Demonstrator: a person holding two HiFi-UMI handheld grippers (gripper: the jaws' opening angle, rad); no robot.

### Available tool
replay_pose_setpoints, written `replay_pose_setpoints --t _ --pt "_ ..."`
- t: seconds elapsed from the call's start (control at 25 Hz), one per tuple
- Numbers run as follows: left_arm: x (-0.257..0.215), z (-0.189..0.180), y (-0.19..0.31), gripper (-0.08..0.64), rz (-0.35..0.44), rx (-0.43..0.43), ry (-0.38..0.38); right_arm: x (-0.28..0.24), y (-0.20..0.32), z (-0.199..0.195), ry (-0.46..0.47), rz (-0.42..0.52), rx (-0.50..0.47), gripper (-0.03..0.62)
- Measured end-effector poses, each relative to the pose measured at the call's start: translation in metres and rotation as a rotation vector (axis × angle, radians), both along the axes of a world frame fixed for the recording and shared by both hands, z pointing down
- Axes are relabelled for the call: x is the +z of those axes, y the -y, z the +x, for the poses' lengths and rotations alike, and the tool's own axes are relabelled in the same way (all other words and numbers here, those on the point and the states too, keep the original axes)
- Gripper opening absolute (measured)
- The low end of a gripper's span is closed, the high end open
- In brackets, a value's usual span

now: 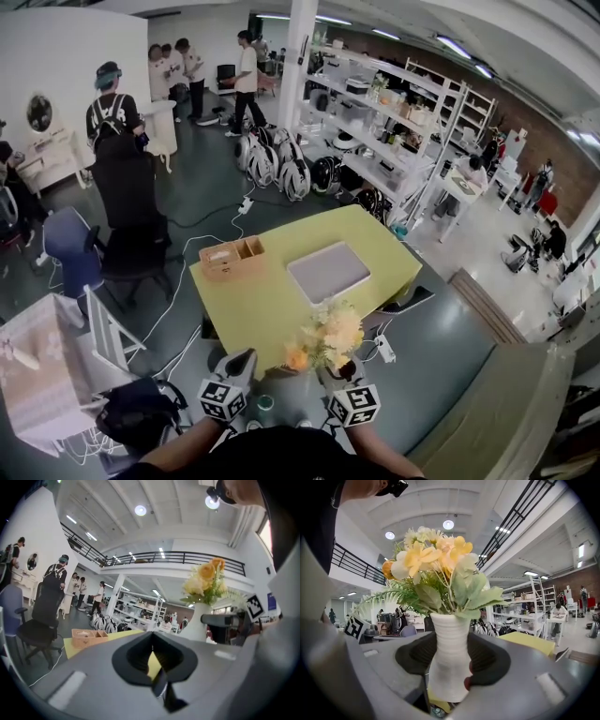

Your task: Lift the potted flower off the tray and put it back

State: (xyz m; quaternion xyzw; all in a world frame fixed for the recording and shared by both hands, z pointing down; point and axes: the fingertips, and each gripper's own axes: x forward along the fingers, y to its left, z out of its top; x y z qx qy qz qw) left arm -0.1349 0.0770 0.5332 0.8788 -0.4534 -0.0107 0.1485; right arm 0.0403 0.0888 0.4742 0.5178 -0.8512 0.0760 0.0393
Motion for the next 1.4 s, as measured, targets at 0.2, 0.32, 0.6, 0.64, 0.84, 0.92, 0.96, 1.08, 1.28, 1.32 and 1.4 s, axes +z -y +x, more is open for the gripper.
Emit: replay_pose_setpoints --t 0.2,0.32,0.6,0.64,0.84,0.92,0.96,1.08,1.28,1.32,1.4 --pt "0.005 -0.004 0.005 0.007 -0.008 -0.007 -0.013 0.002 0.005 -0.001 -0.007 -0.002 -0.001 0.210" --pt "0.005 -0.008 0.008 0.007 -0.009 -0.011 -0.019 0.001 0.010 -0.006 -0.009 -0.001 -0.002 0.210" --pt "0.010 -0.024 0.016 0.007 -0.021 -0.019 -0.023 0.002 0.021 -0.021 -0.015 0.003 -0.007 0.212" --pt "0.011 -0.027 0.017 0.007 -0.025 -0.018 -0.022 0.002 0.023 -0.023 -0.015 0.004 -0.004 0.212" --pt "0.020 -0.038 0.021 0.006 -0.042 -0.019 -0.027 0.007 0.036 -0.025 -0.029 0.018 0.021 0.212" --pt "0.022 -0.038 0.026 0.007 -0.043 -0.014 -0.025 0.007 0.048 -0.021 -0.033 0.027 0.032 0.212" --pt "0.023 -0.038 0.029 0.007 -0.043 -0.013 -0.025 0.008 0.055 -0.018 -0.034 0.029 0.035 0.212" --pt "0.028 -0.033 0.039 0.006 -0.052 -0.013 -0.028 0.008 0.074 -0.009 -0.038 0.035 0.036 0.212" --pt "0.032 -0.013 0.067 0.006 -0.063 -0.024 -0.016 0.012 0.127 0.019 -0.055 0.058 0.025 0.212" --pt "0.033 -0.010 0.076 0.006 -0.066 -0.033 -0.010 0.015 0.141 0.025 -0.059 0.060 0.020 0.210" --pt "0.036 -0.005 0.093 0.006 -0.076 -0.064 -0.004 0.025 0.172 0.037 -0.067 0.060 0.006 0.212"
